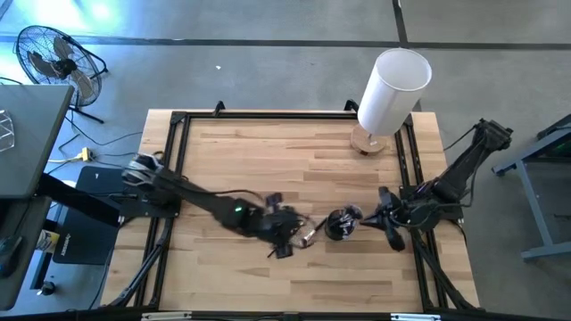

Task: Put items in baskets/containers
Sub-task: Put the powder brush into the mesh organizer, then put the lash into the mesh organizer

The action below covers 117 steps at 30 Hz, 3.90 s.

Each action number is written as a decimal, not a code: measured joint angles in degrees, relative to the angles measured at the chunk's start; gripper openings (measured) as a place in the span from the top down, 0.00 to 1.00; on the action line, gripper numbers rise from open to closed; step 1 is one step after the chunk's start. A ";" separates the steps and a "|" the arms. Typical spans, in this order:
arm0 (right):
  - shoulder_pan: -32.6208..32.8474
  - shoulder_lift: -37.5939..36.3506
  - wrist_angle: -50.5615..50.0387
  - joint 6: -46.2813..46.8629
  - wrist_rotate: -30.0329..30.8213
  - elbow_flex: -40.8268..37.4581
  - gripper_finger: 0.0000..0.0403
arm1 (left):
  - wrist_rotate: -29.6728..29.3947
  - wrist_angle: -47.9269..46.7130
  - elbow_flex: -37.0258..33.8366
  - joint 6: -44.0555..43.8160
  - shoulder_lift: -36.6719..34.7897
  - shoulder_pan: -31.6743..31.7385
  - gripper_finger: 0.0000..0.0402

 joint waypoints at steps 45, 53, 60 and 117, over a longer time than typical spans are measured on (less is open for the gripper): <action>-23.01 78.43 -25.81 -49.96 -29.55 56.04 0.73 | -5.76 24.71 -41.82 -15.76 -27.51 -17.92 1.00; -23.19 77.34 -23.51 -44.93 -28.26 55.90 0.96 | -5.89 23.70 -41.79 -15.73 -27.51 -17.92 1.00; -24.25 66.43 -26.80 -39.96 -23.04 60.15 0.98 | -5.96 23.71 -41.77 -15.42 -27.49 -17.90 1.00; 0.98 16.92 63.53 -16.92 17.31 -15.61 0.63 | -22.02 29.59 -41.53 -15.90 -27.47 -17.18 0.71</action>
